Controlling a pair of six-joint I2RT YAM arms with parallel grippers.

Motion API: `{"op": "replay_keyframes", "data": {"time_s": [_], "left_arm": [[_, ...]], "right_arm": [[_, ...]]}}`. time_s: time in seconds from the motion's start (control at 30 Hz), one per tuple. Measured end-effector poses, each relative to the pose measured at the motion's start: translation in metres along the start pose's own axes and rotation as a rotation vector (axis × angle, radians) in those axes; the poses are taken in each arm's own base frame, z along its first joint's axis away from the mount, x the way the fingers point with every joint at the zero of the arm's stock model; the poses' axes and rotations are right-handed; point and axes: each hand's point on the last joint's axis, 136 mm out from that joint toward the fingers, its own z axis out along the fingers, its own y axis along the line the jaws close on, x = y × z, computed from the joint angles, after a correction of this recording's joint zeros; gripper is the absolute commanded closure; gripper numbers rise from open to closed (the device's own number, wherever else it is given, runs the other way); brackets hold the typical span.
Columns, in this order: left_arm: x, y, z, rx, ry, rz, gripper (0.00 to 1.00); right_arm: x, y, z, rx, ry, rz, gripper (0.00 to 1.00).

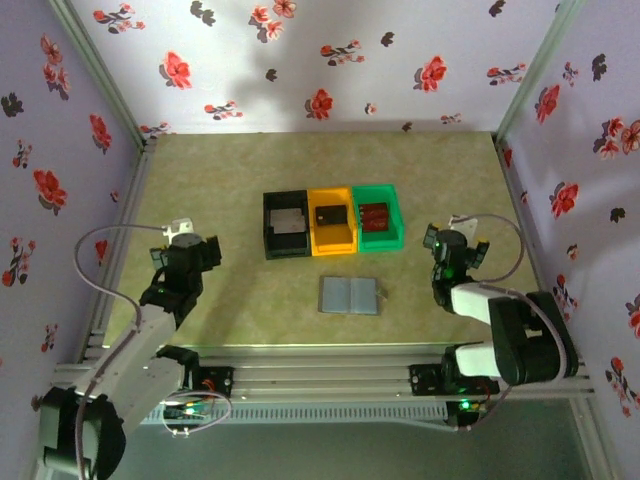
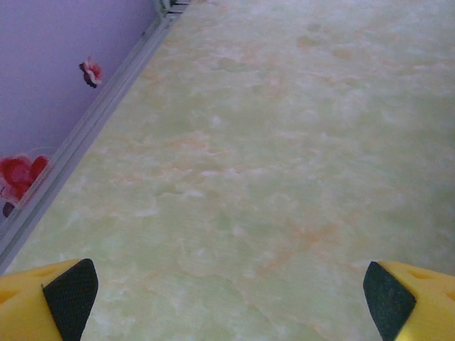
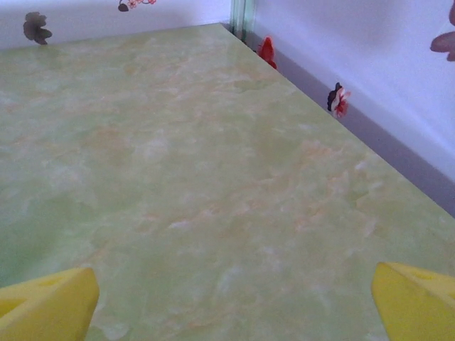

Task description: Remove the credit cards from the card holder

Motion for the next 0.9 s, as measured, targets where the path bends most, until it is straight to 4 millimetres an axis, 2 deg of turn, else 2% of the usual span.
{"op": "replay_keyframes", "data": {"time_s": [0.13, 0.33, 0.43, 0.6, 0.73, 0.9], "left_arm": [[-0.006, 0.009, 0.015, -0.041, -0.034, -0.012, 0.0], [0.019, 0.012, 0.039, -0.058, 0.016, 0.013, 0.0], [0.018, 0.01, 0.051, -0.049, 0.003, 0.003, 0.0], [0.021, 0.02, 0.071, -0.063, 0.002, -0.038, 0.0], [0.015, 0.034, 0.084, -0.066, -0.027, -0.118, 0.0], [0.015, 0.026, 0.1, 0.011, -0.033, -0.122, 0.0]], "right_arm": [[0.001, 0.008, 0.01, -0.028, -0.031, -0.017, 0.01], [0.003, 0.006, 0.023, -0.062, -0.058, 0.012, 0.01], [0.012, 0.009, 0.026, -0.086, -0.021, -0.002, 0.01], [0.001, 0.017, 0.032, -0.117, -0.027, 0.005, 0.01], [0.0, 0.01, 0.037, -0.1, -0.018, 0.022, 0.01], [0.006, 0.008, 0.038, -0.095, 0.005, 0.022, 0.01]]}}
